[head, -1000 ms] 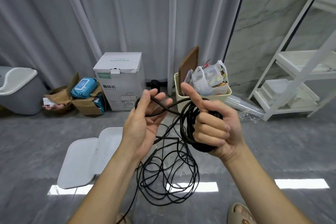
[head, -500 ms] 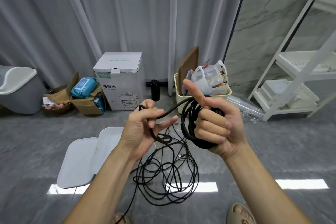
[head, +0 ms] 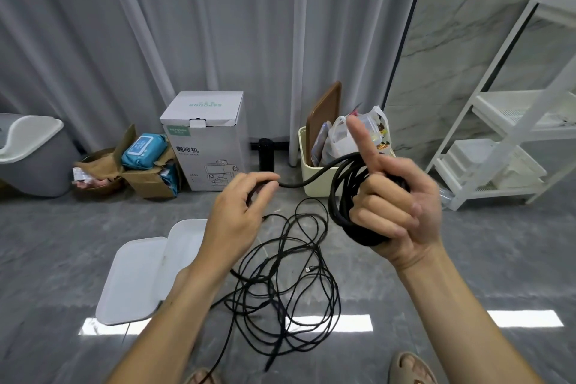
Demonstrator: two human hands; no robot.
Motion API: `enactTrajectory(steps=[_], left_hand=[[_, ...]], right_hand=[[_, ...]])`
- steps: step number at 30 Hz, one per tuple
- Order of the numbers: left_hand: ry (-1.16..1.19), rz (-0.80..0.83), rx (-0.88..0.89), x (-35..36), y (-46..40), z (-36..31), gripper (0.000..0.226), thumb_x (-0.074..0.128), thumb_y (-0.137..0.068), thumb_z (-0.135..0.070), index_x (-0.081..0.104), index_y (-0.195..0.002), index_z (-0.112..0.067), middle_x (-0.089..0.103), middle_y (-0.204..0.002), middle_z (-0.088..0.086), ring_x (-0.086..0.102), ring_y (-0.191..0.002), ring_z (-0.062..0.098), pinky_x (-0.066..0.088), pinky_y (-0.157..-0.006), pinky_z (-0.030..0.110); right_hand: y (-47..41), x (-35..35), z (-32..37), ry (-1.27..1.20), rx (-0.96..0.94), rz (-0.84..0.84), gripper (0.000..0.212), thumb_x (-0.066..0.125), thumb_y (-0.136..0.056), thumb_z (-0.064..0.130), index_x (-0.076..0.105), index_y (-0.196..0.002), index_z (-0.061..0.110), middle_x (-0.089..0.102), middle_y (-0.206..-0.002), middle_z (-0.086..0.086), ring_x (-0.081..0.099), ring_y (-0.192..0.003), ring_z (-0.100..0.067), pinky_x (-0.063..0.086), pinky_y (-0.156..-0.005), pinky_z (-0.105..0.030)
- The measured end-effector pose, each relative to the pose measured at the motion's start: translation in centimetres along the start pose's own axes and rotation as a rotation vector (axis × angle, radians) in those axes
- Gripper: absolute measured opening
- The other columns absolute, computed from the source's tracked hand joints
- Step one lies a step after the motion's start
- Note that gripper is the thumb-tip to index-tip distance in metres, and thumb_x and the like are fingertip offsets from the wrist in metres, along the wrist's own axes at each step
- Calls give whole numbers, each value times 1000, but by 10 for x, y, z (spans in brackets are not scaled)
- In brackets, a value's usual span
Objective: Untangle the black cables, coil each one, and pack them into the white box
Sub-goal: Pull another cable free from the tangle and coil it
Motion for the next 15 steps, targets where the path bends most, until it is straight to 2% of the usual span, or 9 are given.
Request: enactTrajectory(steps=[2,5,8,11,13,15], left_hand=[[-117,38,12,3,1,3,14,55,-95,-47,67,-102,-49,61,-93,-21,59,-89,-1,45,-71,22],[-299,146,13,10,2,4,38,42,-87,-67,69,-106,-48,55,-88,-21,56,-79,-1,39,-60,24],[-398,270,39,17,4,-2,55,34,-75,-81,68,-105,-49,52,-89,-20,54,-79,0,38,-60,25],[-486,387,60,29,8,-7,57,34,-72,-82,68,-100,-47,48,-84,-18,49,-73,-2,32,-58,22],[-506,412,90,35,12,-12,49,31,-78,-78,67,-83,-45,46,-78,-15,46,-68,0,30,-58,23],[-462,479,129,44,19,-16,53,26,-86,-71,64,-74,-35,45,-76,-16,46,-68,-1,31,-61,24]], right_hand=[[1,1,4,10,-25,0,52,28,-100,7,24,-151,13,35,-47,-3,23,-34,-8,39,-44,-28],[2,-1,6,56,-46,-20,52,27,-100,8,25,-151,14,35,-48,-3,29,-37,-11,38,-43,-27],[2,-2,6,90,-69,-24,52,26,-100,9,23,-152,16,36,-48,-3,35,-39,-13,36,-43,-26],[2,-2,9,102,-103,-32,52,26,-100,9,24,-152,15,36,-49,-3,35,-40,-13,37,-45,-27],[1,-4,13,121,-143,-51,51,28,-101,9,25,-151,16,36,-50,-2,35,-41,-12,38,-46,-27],[0,-7,17,152,-189,-89,50,31,-101,9,27,-150,19,35,-52,-1,35,-42,-11,40,-47,-26]])
Point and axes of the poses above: each hand's wrist, its own y-axis away from the middle knuckle, its own x-axis out of the palm, z = x × y, the point moved 4 cm from there along -y, towards the middle knuckle
